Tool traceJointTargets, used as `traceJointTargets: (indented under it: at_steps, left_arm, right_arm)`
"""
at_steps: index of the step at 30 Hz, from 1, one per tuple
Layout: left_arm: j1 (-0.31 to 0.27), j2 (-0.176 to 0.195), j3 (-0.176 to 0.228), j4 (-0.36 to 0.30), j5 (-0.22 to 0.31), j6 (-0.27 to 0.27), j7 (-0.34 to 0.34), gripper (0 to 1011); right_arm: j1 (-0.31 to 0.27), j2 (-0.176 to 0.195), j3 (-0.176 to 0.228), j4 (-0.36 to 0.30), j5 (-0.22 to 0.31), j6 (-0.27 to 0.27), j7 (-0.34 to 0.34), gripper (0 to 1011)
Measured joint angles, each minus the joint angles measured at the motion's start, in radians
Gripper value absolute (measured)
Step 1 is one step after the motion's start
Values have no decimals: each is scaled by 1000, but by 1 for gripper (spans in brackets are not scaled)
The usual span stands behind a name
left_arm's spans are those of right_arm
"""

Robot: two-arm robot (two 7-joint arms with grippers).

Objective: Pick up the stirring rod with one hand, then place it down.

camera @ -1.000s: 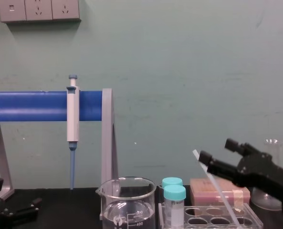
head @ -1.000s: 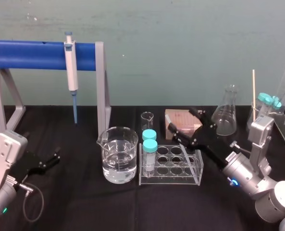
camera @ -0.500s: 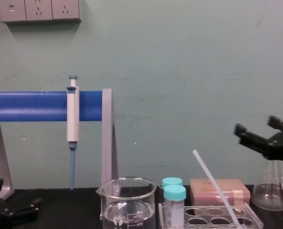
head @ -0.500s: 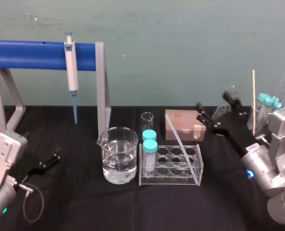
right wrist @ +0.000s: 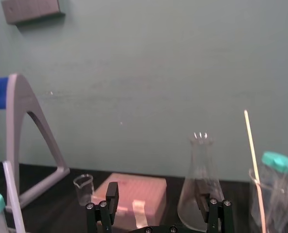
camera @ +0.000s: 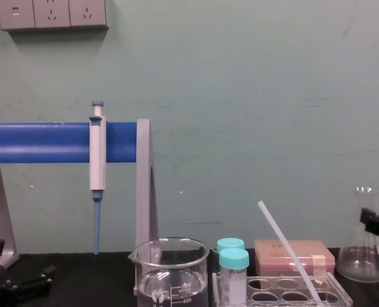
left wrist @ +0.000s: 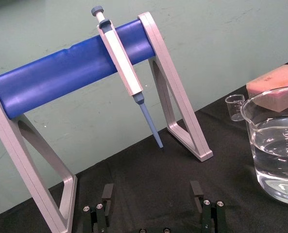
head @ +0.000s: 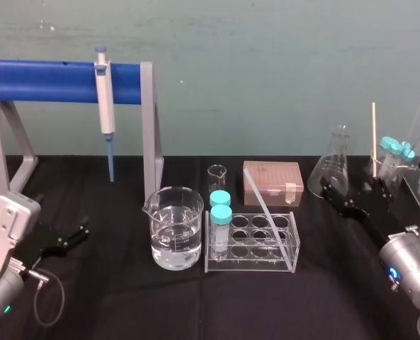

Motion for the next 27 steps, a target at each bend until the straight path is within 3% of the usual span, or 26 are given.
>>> traceJointTargets:
  at_steps: [4, 27]
  left_arm:
    - [0, 0, 0, 0, 0, 0, 0, 1000]
    - [0, 0, 0, 0, 0, 0, 0, 1000]
  right_arm:
    - [-7, 1, 6, -4, -1, 21, -3, 1000]
    - [-6, -1, 7, 0, 4, 19, 10, 1000]
